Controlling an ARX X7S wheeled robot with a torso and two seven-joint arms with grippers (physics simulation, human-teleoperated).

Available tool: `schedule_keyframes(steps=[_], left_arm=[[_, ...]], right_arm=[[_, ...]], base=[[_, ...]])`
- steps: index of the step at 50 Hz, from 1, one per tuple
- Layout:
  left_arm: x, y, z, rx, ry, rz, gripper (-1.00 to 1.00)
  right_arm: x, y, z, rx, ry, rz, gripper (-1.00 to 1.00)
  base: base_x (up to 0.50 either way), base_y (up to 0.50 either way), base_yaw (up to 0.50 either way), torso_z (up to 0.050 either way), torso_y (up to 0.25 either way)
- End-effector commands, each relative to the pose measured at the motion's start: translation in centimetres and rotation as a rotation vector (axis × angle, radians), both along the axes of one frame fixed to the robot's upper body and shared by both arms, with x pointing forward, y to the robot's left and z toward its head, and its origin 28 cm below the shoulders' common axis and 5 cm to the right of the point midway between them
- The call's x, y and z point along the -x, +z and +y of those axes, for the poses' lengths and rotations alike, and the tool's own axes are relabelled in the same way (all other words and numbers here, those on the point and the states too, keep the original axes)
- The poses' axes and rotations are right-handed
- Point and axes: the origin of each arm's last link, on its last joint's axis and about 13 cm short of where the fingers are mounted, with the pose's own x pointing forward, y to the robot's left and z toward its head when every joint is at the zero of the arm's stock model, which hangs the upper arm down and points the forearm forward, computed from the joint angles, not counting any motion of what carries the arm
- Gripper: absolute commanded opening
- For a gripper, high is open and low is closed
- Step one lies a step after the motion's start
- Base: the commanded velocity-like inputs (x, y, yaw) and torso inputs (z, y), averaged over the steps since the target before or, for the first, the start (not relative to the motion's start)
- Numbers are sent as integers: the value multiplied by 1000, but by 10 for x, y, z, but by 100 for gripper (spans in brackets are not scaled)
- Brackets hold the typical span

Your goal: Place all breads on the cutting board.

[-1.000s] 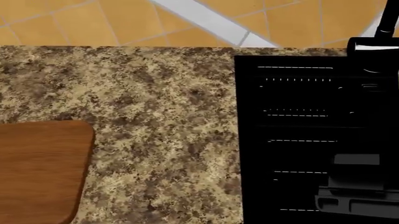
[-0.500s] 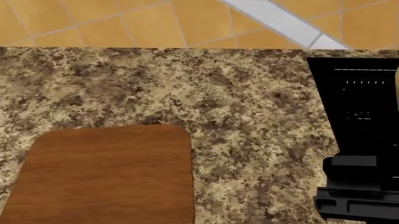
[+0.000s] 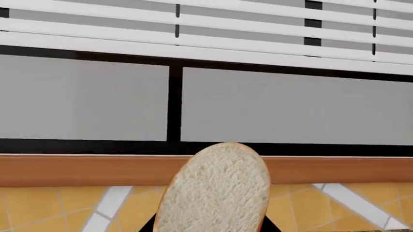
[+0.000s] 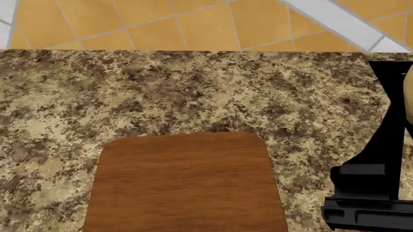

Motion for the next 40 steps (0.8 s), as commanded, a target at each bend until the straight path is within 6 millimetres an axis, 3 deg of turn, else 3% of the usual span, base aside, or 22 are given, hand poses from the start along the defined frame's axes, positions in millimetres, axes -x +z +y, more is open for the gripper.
schedule_keyframes(steps=[1,11,19,28,40], left_arm=[[1,1,-2,5,-24,21,-100],[1,13,-8,-21,-64,63,-100],[3,19,-9,-10,-78,48,-100],[4,22,-10,-13,-83,35,-100],[2,22,-10,-12,-80,31,-100]], right_arm=[[3,-5,-3,6,11,46,-100],[17,5,-1,14,63,115,-100],[15,4,14,-51,232,252,-100],[1,18,16,-114,384,401,-100],[-37,35,16,-133,454,601,-100]], base=[[0,0,0,0,0],[0,0,0,0,0],[0,0,0,0,0],[0,0,0,0,0],[0,0,0,0,0]])
